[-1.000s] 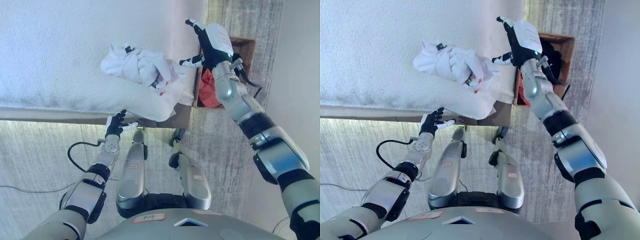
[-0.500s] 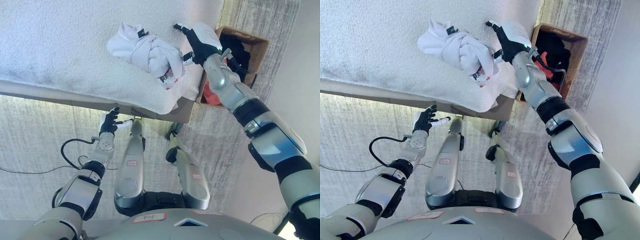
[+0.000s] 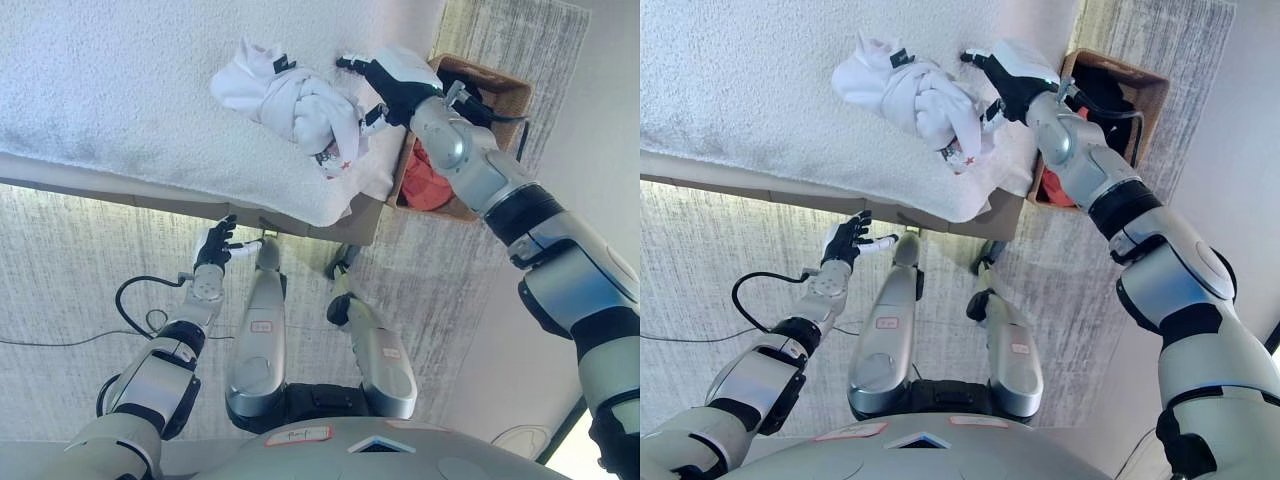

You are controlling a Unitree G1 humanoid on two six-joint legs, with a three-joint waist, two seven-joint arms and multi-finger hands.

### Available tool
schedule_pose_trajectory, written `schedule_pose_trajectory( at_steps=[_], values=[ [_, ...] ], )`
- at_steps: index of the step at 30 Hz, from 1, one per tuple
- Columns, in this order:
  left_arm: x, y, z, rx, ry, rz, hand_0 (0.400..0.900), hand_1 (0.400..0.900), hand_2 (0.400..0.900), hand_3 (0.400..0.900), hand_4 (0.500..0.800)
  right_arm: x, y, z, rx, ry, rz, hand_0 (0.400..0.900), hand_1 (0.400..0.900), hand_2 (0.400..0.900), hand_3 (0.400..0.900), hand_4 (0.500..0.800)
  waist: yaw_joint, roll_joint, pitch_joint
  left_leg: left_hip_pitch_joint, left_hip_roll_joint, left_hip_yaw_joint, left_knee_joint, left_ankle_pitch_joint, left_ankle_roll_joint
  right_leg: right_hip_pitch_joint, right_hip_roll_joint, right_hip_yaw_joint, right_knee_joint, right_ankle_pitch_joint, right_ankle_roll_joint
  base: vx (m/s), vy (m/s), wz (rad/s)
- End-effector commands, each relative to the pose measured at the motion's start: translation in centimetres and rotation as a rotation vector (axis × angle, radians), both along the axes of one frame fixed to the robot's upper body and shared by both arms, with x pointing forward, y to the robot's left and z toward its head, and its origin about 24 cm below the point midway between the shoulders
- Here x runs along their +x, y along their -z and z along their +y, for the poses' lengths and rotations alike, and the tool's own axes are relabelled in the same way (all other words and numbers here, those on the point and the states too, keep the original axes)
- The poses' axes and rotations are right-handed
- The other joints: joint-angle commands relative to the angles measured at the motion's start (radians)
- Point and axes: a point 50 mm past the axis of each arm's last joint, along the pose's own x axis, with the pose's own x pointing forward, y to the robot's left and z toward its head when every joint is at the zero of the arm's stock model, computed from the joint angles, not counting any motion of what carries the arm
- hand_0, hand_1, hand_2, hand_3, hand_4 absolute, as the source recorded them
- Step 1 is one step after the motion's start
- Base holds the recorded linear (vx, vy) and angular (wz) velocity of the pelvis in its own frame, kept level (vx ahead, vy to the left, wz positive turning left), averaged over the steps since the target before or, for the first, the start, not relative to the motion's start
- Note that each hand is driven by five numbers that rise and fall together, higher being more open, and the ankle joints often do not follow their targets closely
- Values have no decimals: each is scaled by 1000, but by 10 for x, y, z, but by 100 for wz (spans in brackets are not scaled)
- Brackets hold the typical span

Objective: Put the clothes on the bed into the basket.

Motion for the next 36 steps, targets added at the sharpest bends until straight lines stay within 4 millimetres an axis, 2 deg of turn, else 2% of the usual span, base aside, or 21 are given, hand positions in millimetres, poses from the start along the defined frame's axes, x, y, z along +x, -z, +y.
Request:
schedule_pose_trajectory(
  at_steps=[1, 6, 11, 12, 23, 35, 36],
  values=[
    [-6, -1, 10, 1, -3, -23, 900, 900, 900, 900, 800, -24, 3, 44, 17, -297, 59, 900, 900, 900, 900, 800, 22, -28, 8, 59, 23, -6, -32, -83, -8, 25, -31, 48, 119, -69, 18, 0, 0, 0],
    [-7, 2, 3, -4, 41, -20, 900, 900, 900, 900, 800, -35, 10, 44, 9, -378, 151, 900, 900, 900, 900, 800, 21, -28, -1, 69, 26, -3, -40, -82, -12, 31, -27, 46, 111, -72, 19, 0, 0, 0],
    [-6, 1, 2, 3, 52, -21, 900, 900, 900, 900, 800, -38, 7, 44, -1, -404, 170, 900, 900, 900, 900, 800, 18, -29, -6, 74, 28, -3, -38, -84, -13, 36, -26, 48, 109, -75, 18, 0, 0, 0],
    [-6, 1, 2, 3, 52, -21, 900, 900, 900, 900, 800, -38, 7, 44, -1, -404, 170, 400, 400, 400, 400, 500, 18, -29, -6, 74, 29, -3, -38, -84, -13, 36, -25, 48, 109, -75, 18, 0, 0, 0],
    [-7, 3, 0, 0, 50, -21, 900, 900, 900, 900, 800, -35, 7, 45, 49, -373, 134, 400, 400, 400, 400, 500, 14, -30, -15, 83, 31, -6, -47, -82, -14, 44, -19, 53, 88, -65, 21, 0, 0, 0],
    [-13, 9, 1, 2, 19, 3, 900, 900, 900, 900, 800, -31, 4, 46, 129, -311, 12, 400, 400, 400, 400, 500, 7, -32, -21, 97, 33, -3, -51, -86, -12, 58, -17, 60, 76, -57, 24, -5, 3, 0],
    [-14, 9, 2, 3, 14, 5, 900, 900, 900, 900, 800, -32, 0, 45, 144, -307, -11, 400, 400, 400, 400, 500, 4, -31, -21, 87, 28, -2, -52, -65, -5, 50, -22, 51, 74, -44, 18, -60, 33, 3]
  ],
)
